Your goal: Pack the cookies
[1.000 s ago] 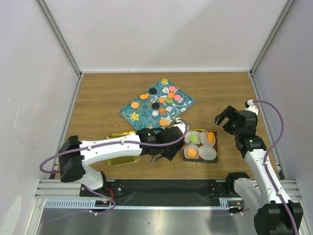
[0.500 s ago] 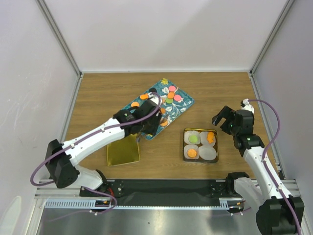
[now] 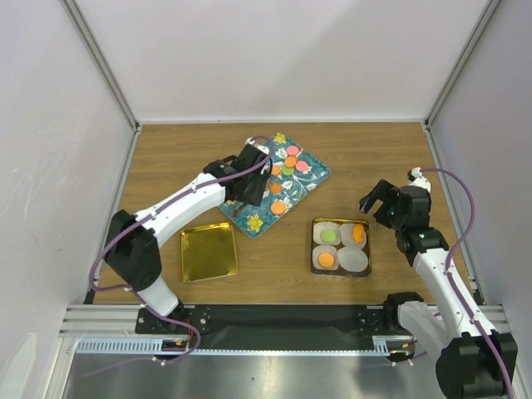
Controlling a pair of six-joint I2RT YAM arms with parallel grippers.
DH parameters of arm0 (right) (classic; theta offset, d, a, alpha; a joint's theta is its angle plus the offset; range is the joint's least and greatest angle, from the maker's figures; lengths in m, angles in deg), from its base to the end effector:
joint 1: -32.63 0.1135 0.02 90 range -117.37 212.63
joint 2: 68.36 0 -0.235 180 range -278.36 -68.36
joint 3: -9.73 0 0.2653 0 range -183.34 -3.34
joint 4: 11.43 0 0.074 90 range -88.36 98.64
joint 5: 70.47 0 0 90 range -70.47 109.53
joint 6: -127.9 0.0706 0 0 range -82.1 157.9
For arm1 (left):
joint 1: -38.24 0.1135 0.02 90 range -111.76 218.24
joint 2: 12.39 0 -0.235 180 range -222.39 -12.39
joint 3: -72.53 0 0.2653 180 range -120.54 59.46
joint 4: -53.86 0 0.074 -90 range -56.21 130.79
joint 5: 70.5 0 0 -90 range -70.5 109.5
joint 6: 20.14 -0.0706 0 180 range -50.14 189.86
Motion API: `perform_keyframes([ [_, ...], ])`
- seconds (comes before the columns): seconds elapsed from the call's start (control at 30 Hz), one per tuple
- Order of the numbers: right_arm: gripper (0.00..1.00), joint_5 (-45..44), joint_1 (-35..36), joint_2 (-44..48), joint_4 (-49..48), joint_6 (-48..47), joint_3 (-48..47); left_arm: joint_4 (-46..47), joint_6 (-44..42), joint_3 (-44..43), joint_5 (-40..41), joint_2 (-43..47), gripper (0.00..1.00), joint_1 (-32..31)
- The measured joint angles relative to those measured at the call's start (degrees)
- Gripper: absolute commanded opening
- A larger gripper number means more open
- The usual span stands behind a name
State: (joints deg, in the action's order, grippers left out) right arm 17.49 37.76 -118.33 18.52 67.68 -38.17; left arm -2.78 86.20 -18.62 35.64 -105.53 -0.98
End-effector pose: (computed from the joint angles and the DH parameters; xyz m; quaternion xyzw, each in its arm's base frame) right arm 0.2557 0.0204 0.2072 0.1951 0.8526 0.1305 0.4669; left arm 0.3005 -0.2199 0.2178 0.1519 0.9418 -0.0052 0.2998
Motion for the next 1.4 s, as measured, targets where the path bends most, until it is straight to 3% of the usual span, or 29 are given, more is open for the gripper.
perform_keyframes([
  [0.67,1.0,0.6,0.0,0.0,-0.1,0.0,0.0,1.0,-1.5,-6.8,-0.1,-10.7,0.56,3.6],
  [1.4,1.0,0.6,0.0,0.0,-0.1,0.0,0.0,1.6,-1.9,-10.0,-1.5,-14.5,0.56,3.8],
])
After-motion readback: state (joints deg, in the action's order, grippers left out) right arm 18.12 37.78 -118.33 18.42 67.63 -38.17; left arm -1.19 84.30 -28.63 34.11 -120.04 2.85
